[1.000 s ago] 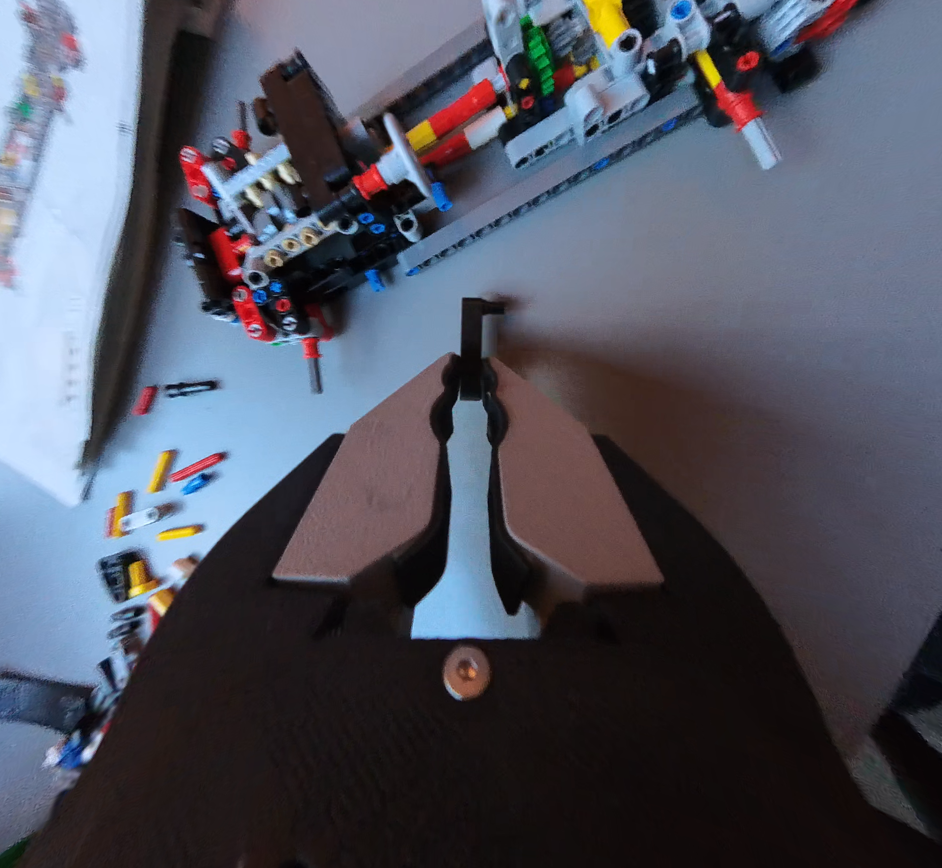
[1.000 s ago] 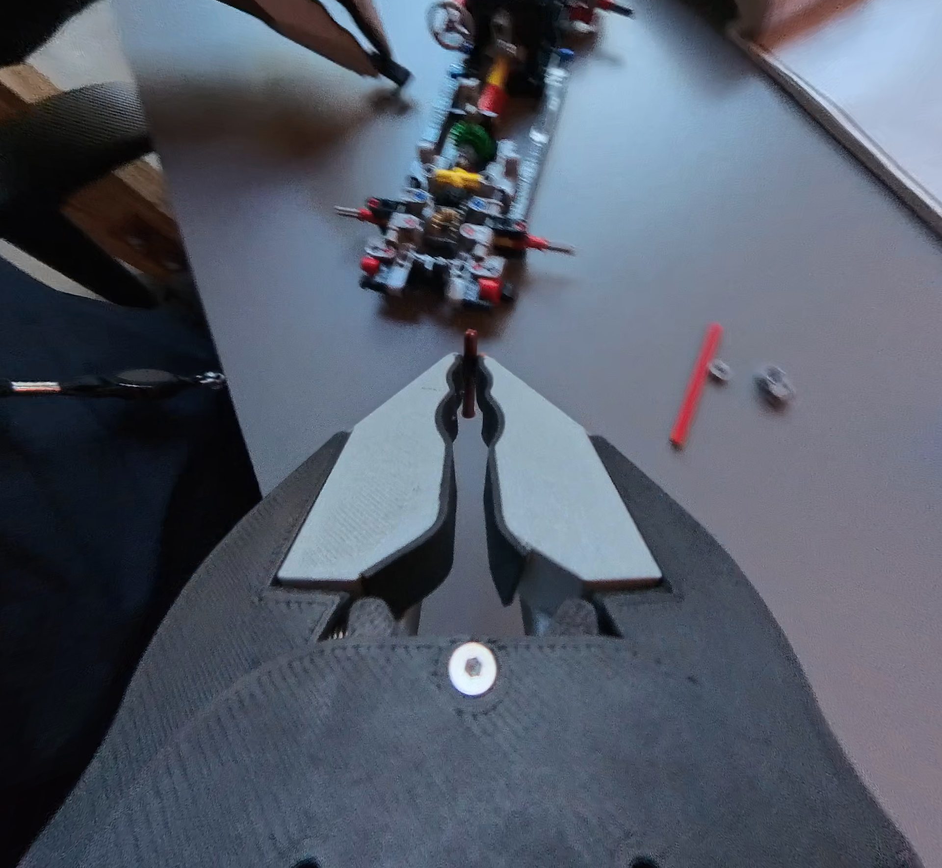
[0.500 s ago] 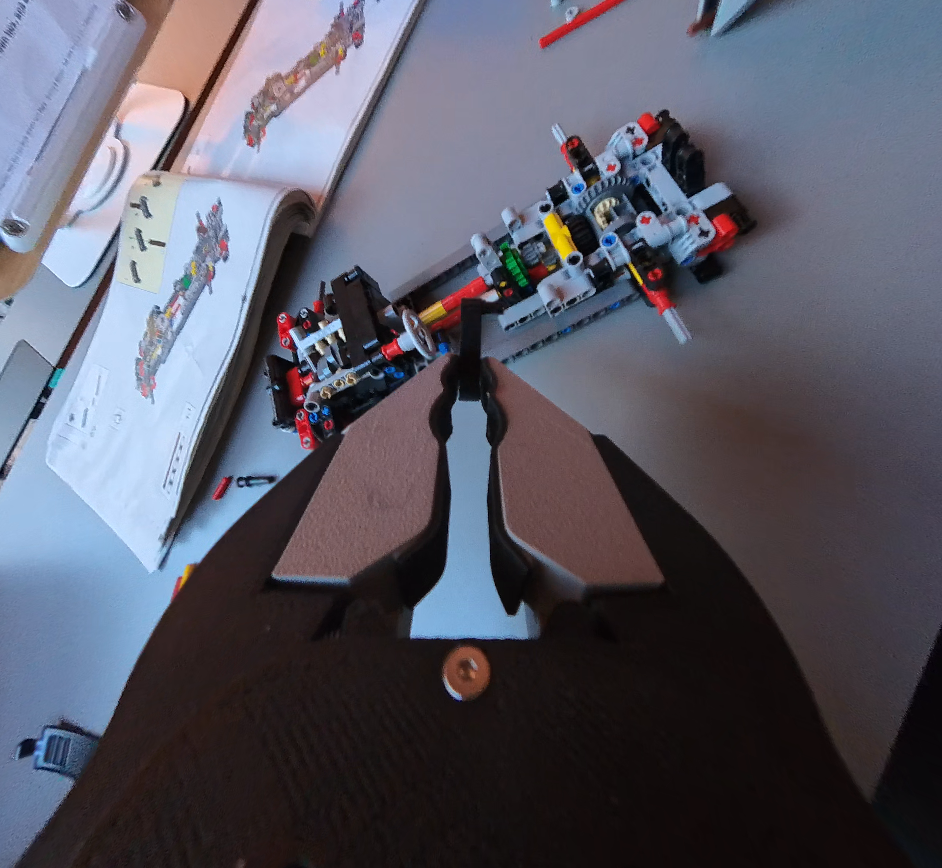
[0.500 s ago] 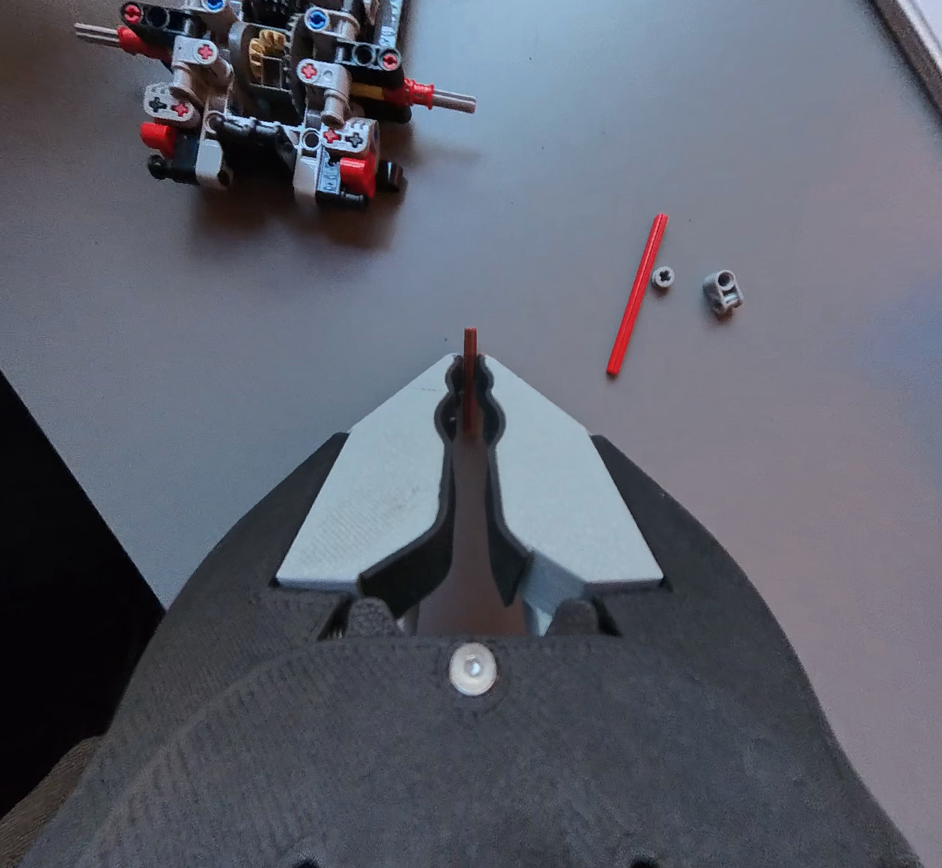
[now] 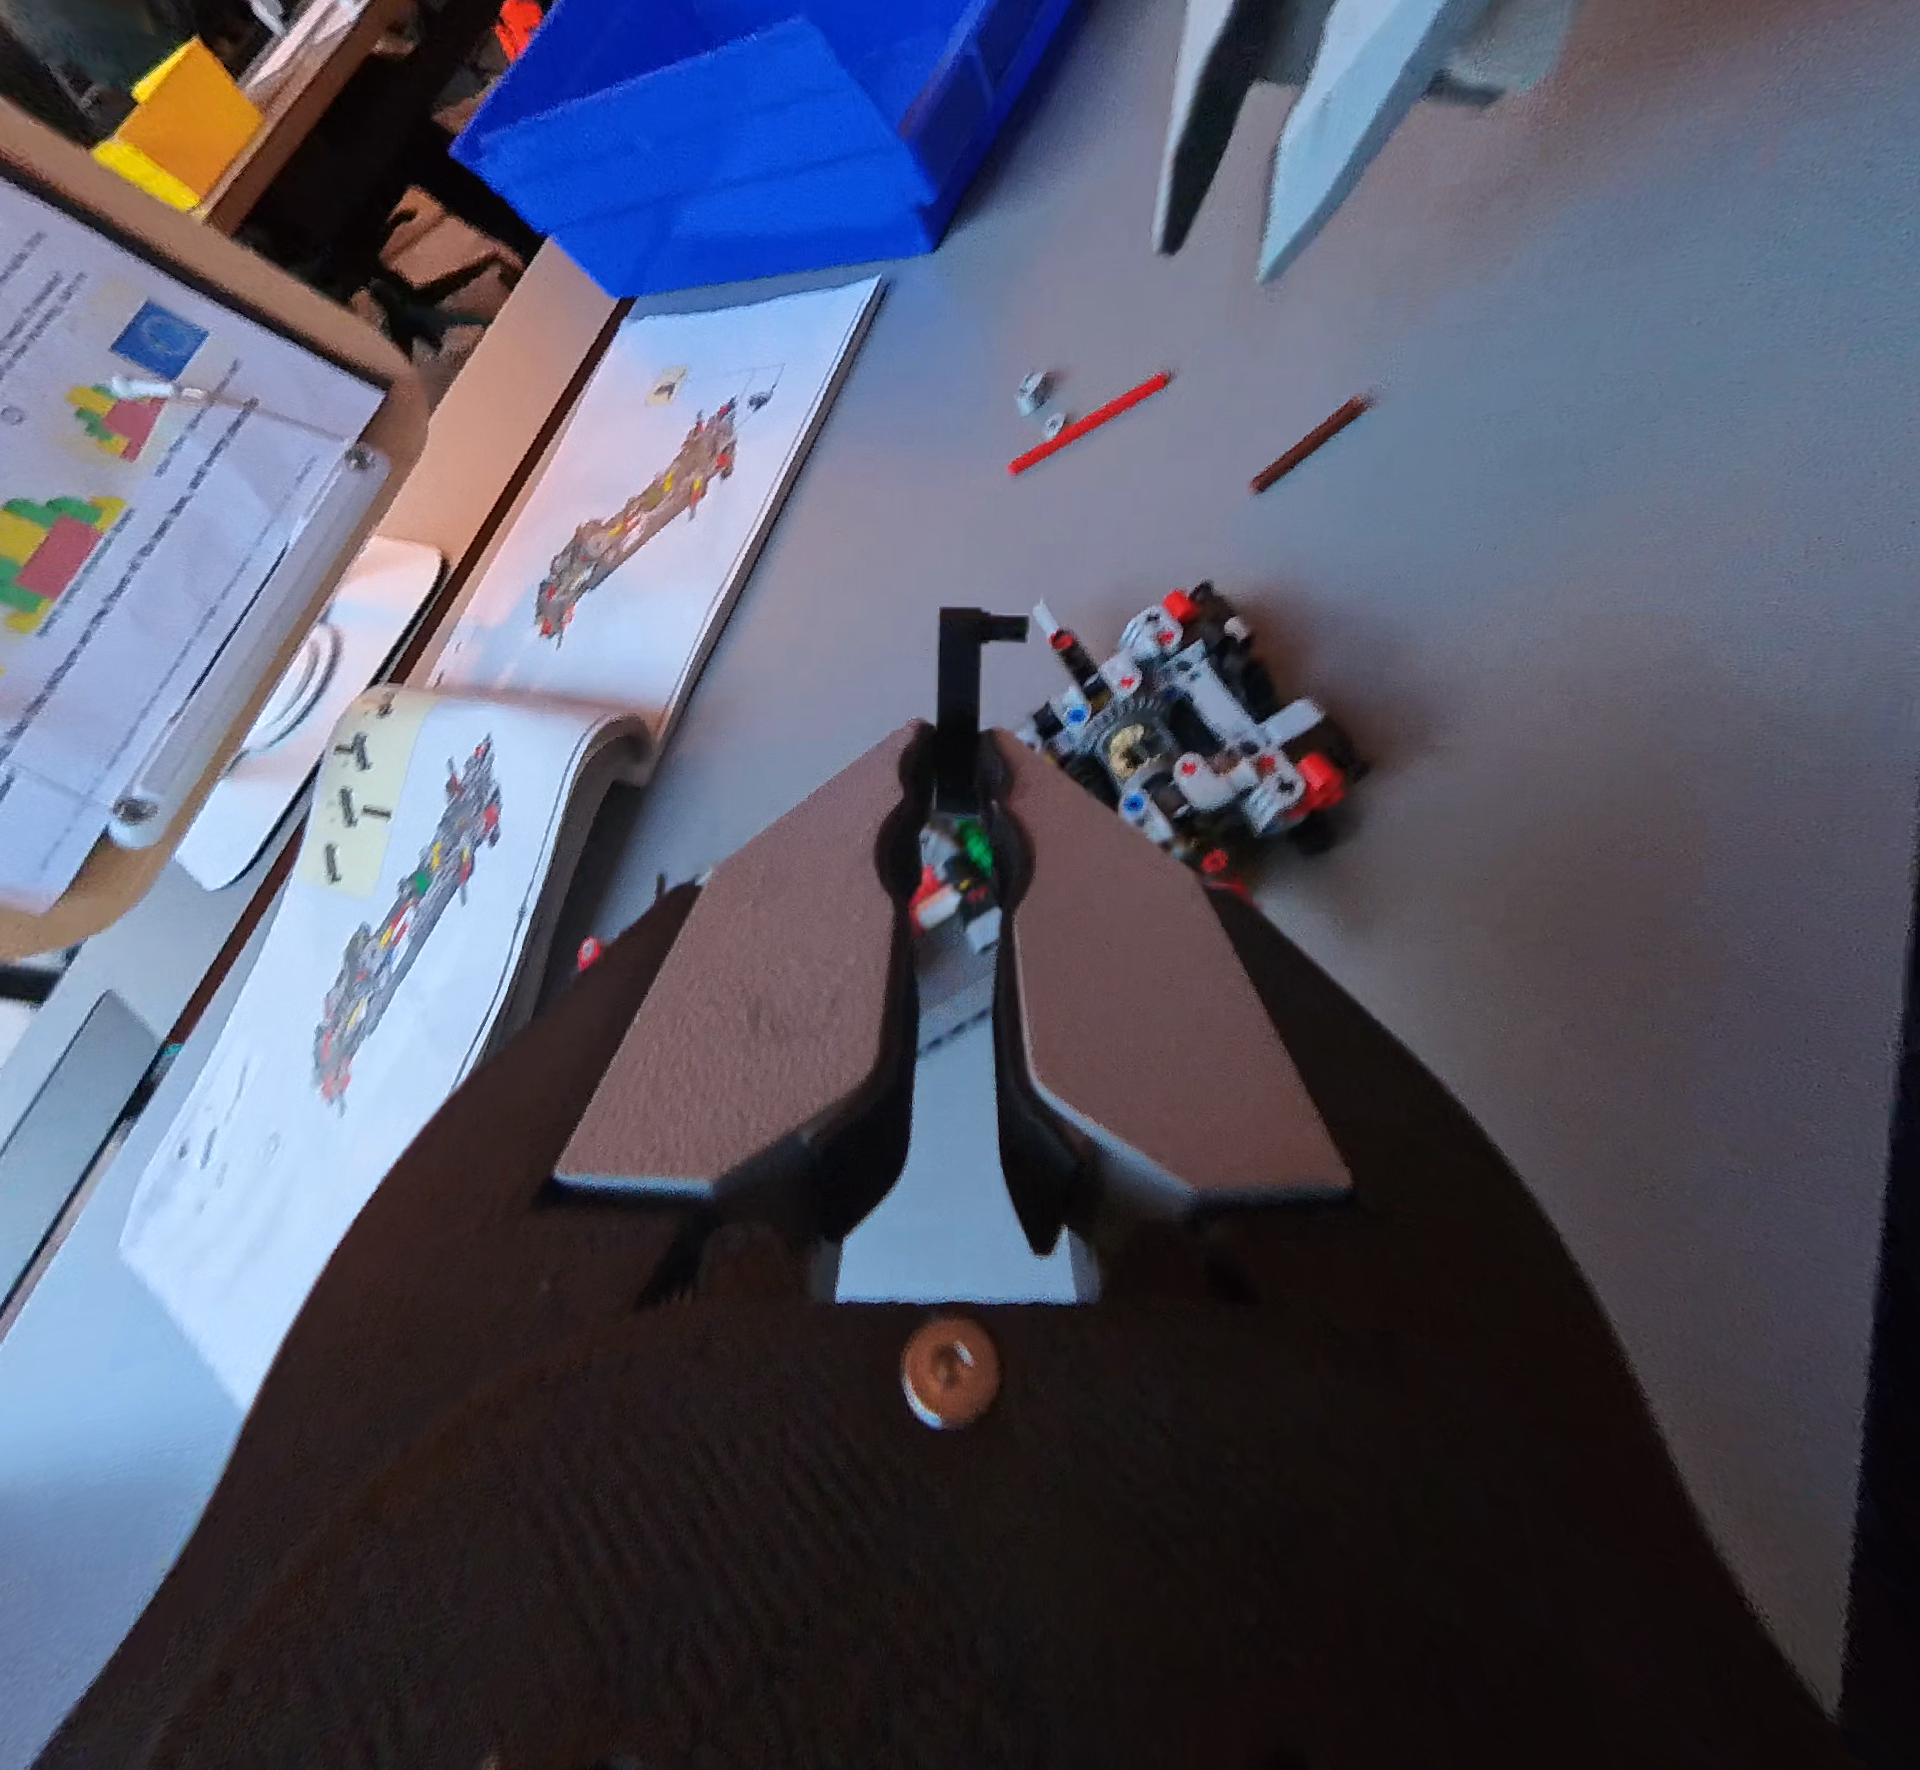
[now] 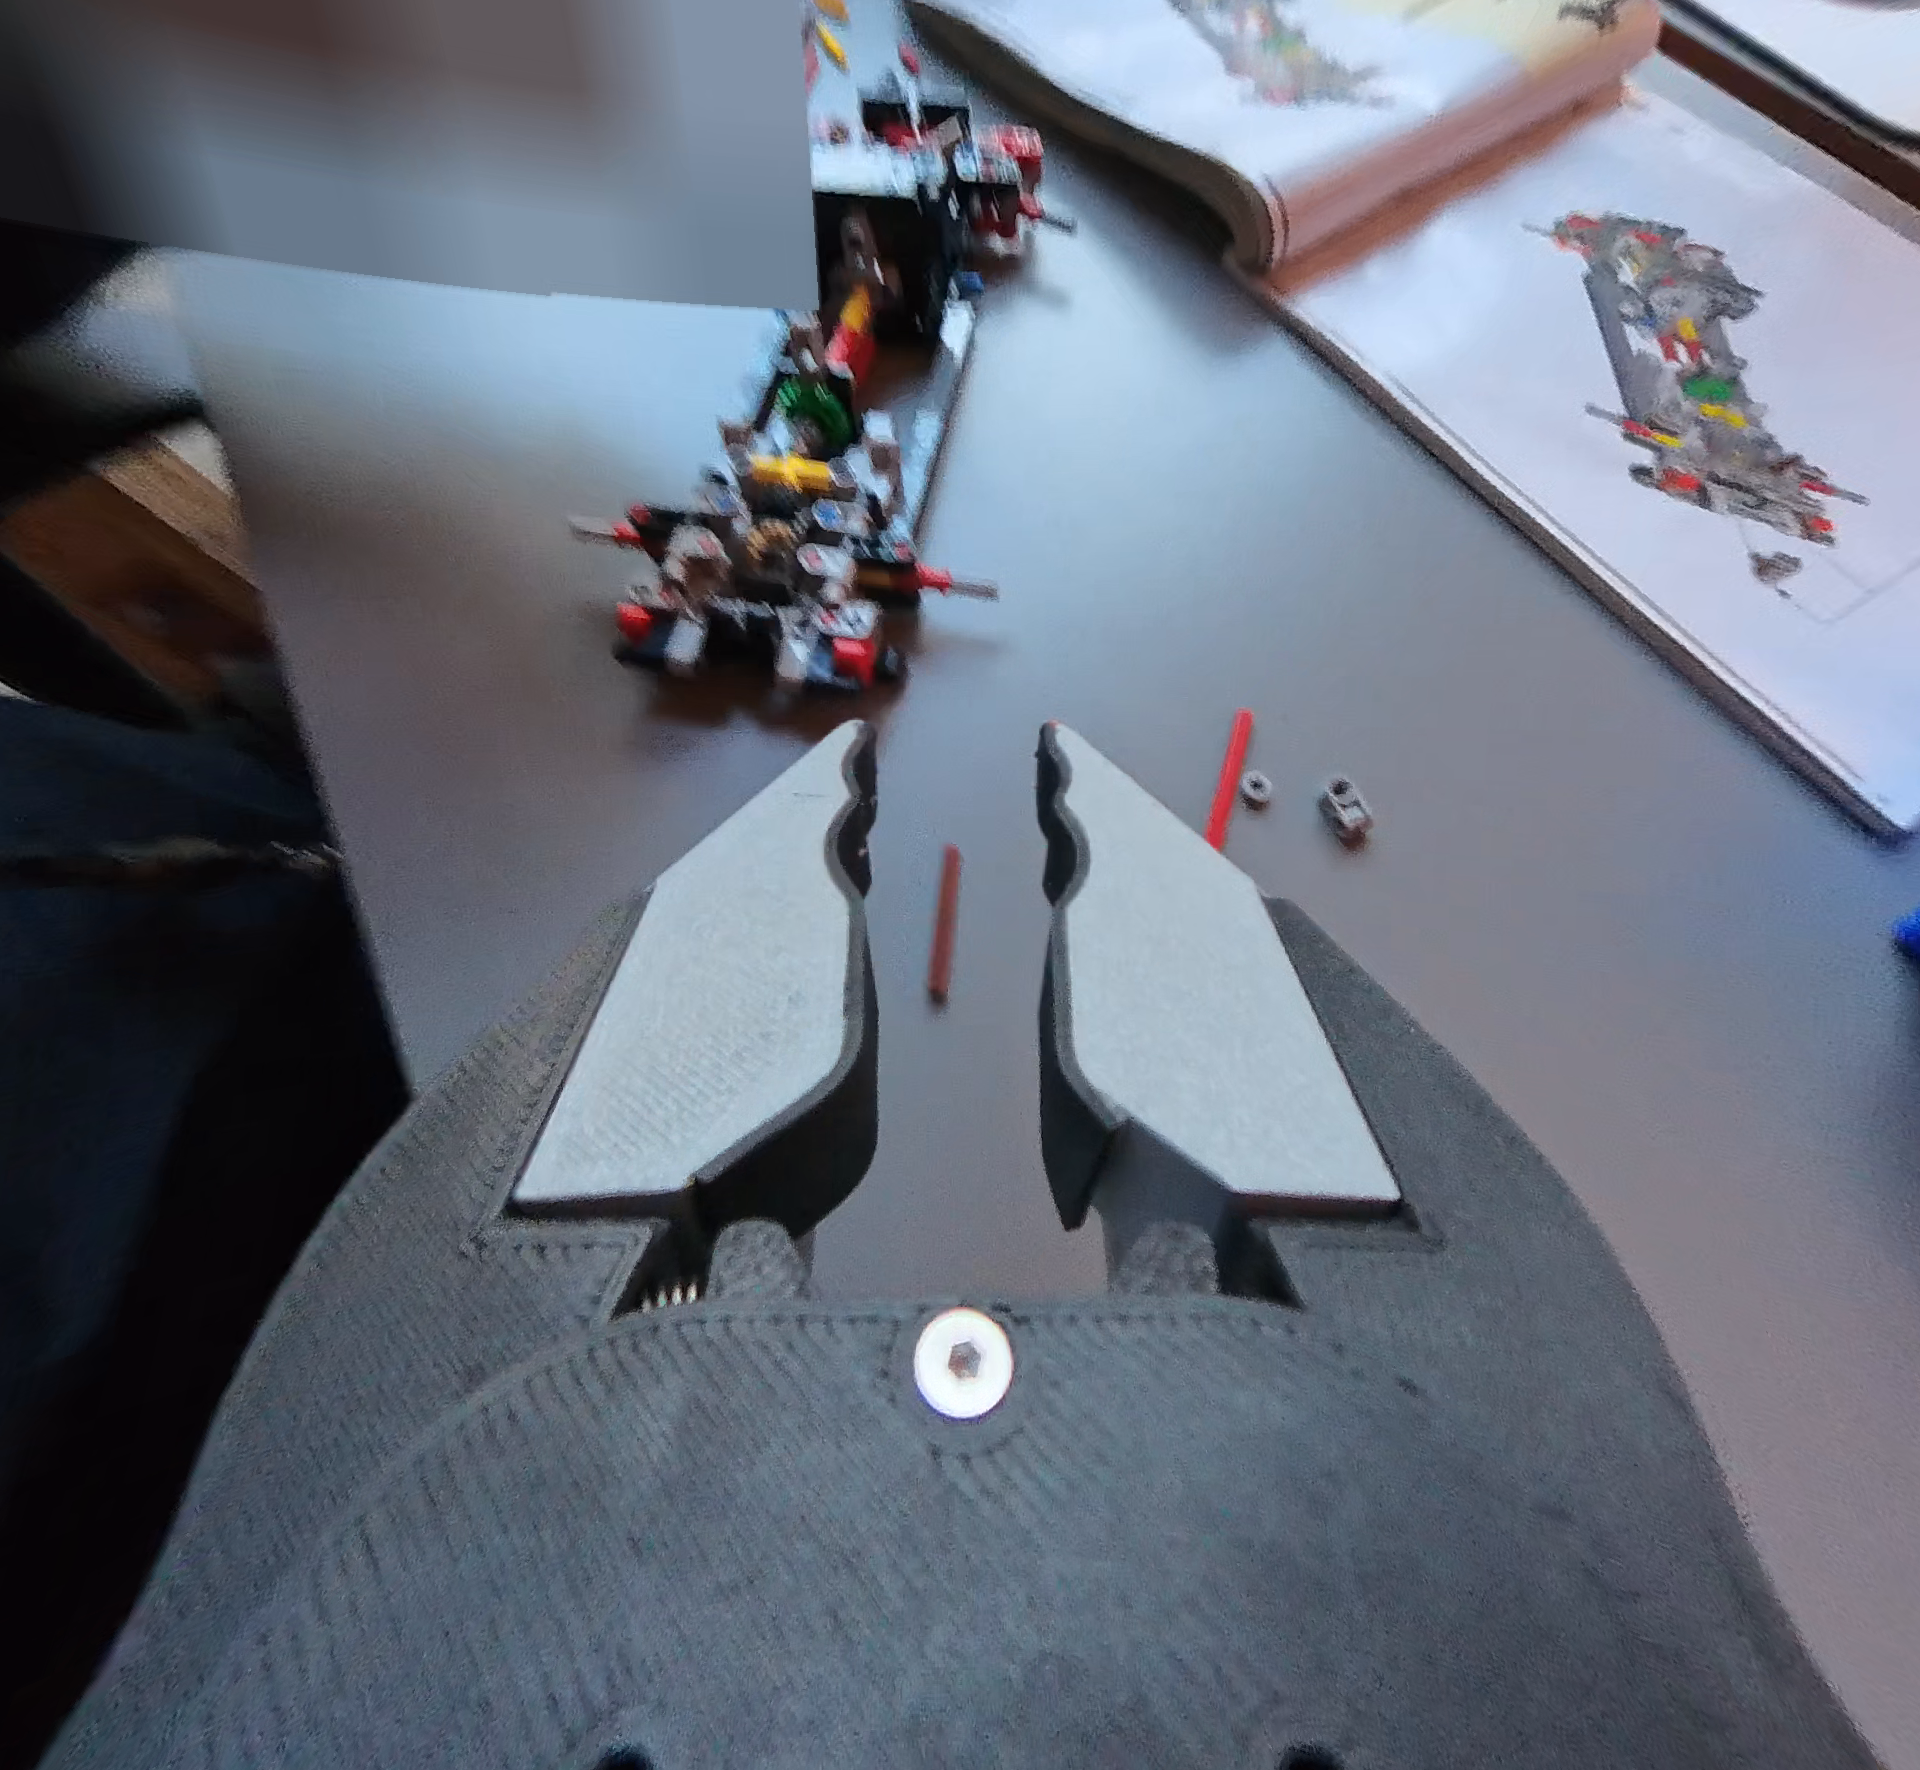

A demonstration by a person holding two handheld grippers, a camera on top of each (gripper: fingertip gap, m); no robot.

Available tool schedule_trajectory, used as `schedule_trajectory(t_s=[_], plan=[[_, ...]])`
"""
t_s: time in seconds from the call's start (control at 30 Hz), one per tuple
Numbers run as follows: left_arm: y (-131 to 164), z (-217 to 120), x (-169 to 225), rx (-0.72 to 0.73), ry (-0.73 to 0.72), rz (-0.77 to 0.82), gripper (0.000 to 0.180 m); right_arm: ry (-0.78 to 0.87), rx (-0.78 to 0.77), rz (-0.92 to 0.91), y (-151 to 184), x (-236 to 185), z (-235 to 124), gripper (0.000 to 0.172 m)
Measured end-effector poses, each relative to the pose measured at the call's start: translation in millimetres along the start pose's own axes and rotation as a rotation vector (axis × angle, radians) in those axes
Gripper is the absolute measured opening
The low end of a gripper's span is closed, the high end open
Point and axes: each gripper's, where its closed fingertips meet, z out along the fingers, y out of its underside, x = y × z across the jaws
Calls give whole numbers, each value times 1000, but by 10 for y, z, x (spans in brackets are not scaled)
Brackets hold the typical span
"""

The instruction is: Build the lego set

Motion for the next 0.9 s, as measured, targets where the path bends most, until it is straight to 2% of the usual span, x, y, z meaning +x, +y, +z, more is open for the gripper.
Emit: schedule_trajectory(t_s=[0.13, 0.3, 0.4, 0.5, 0.6, 0.67, 0.73, 0.83, 0.9], plan=[[-286, 60, 136, 111, 2, 80, 5, -276, 132, 191, -329, -402, 90, 23], [-410, 79, 198, 120, -123, 253, 5, -452, 256, 284, -605, -659, 116, 23], [-421, 106, 244, 98, -170, 336, 5, -461, 251, 308, -639, -671, 191, 22], [-440, 136, 299, 77, -208, 417, 5, -447, 221, 305, -610, -670, 283, 5], [-440, 142, 317, 69, -228, 431, 5, -445, 223, 284, -596, -666, 281, 4], [-440, 133, 353, 85, -192, 388, 6, -453, 222, 261, -587, -679, 262, 4], [-442, 101, 391, 118, -101, 277, 14, -467, 239, 220, -602, -700, 209, 4], [-477, 9, 434, 190, 145, -41, 15, -504, 261, 132, -615, -771, 120, 4], [-495, -59, 503, 226, 331, -197, 15, -524, 279, 83, -620, -814, 91, 4]])
